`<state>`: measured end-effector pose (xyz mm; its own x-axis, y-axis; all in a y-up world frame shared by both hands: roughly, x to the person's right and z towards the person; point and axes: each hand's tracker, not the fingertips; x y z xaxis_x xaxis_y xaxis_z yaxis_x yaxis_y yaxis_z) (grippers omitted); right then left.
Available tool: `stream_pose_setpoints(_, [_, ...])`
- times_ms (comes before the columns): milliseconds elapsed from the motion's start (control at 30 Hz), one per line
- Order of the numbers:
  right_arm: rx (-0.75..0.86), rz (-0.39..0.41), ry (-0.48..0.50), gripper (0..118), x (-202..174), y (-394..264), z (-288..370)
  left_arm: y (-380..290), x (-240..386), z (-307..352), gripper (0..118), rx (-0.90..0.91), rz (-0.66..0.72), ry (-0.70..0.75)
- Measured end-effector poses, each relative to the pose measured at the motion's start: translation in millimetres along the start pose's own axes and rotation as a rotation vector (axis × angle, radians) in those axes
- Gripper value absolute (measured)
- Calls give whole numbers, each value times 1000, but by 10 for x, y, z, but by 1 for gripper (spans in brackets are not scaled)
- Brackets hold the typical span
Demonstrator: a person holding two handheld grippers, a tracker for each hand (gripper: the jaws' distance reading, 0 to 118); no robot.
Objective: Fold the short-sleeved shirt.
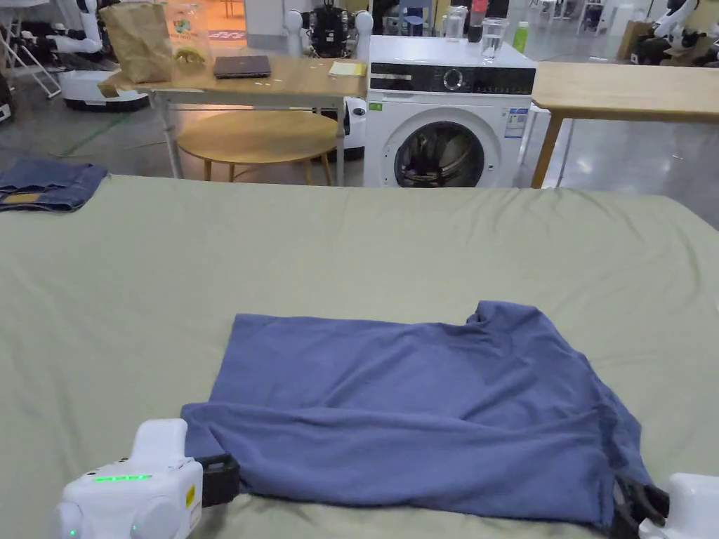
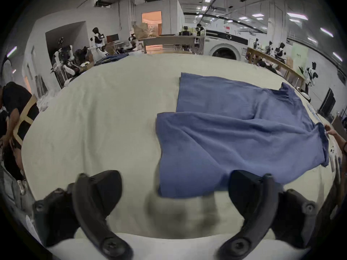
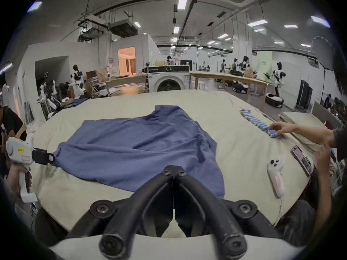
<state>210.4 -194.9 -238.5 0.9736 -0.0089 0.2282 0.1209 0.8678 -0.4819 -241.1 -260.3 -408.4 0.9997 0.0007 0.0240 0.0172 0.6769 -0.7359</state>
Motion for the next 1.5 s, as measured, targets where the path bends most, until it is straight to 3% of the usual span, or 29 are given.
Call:
stream_pose_setpoints(33, [-6,3,-15,0,73,-25,-28,23,9,-70,85,-15,-15,-4])
stream_pose_setpoints(100, [-17,-7,-43,0,196,-39,-75,7,79,-208,24,-96,-91,-9])
stream_pose_setpoints(133, [-27,-10,-72,0,260,-51,-113,-23,112,-200,21,-80,-116,-23])
stream_pose_setpoints(167, [-39,-8,-112,13,349,-78,-158,-15,116,-129,15,-51,-111,-15])
stream_pose_setpoints(200, [-47,-8,-112,62,417,-100,-212,0,100,-89,5,-53,-106,-30])
stream_pose_setpoints(233, [-71,-5,-117,102,490,-119,-287,12,117,-18,5,-46,-80,-60])
stream_pose_setpoints(267, [-124,-6,-130,118,555,-146,-395,13,131,31,4,-31,-85,-50])
stream_pose_setpoints(367, [-179,-5,-93,116,680,-184,-660,55,168,126,4,-27,-114,-50])
stream_pose_setpoints(433, [-210,2,-86,103,682,-220,-841,68,162,150,4,-23,-115,-48])
stream_pose_setpoints(467, [-213,5,-78,89,671,-232,-904,68,161,146,4,-23,-114,-43])
stream_pose_setpoints(533, [-227,16,-54,45,632,-238,-1020,76,157,122,4,-33,-113,-44])
stream_pose_setpoints(567, [-239,17,-46,17,635,-285,-1084,64,166,115,4,-40,-117,-46])
stream_pose_setpoints(600, [-274,13,-22,4,636,-296,-1136,50,175,113,4,-44,-123,-46])
stream_pose_setpoints(667, [-293,-53,-9,4,644,-260,-1152,55,156,135,4,-51,-112,-55])
stream_pose_setpoints(833, [-187,-92,26,4,742,38,-632,179,54,510,4,10,-95,-69])
stream_pose_setpoints(1000, [-100,-5,35,3,721,242,-20,275,-4,1021,4,88,-146,-67])
stream_pose_setpoints(1167, [-147,68,14,3,696,36,178,19,-171,1209,4,53,-138,-88])
stream_pose_setpoints(1367, [-335,29,2,4,679,-601,-124,-568,-295,966,4,-51,-4,-117])
stream_pose_setpoints(1400, [-332,14,4,5,684,-611,-118,-608,-305,977,18,-36,-8,-106])
stream_pose_setpoints(1433, [-309,-18,26,16,691,-592,-82,-623,-324,1006,45,-6,-4,-94])
stream_pose_setpoints(1467, [-260,-45,41,44,693,-510,-12,-595,-323,1072,77,12,-12,-76])
stream_pose_setpoints(1500, [-226,-54,55,91,690,-412,44,-546,-321,1133,106,31,-29,-34])
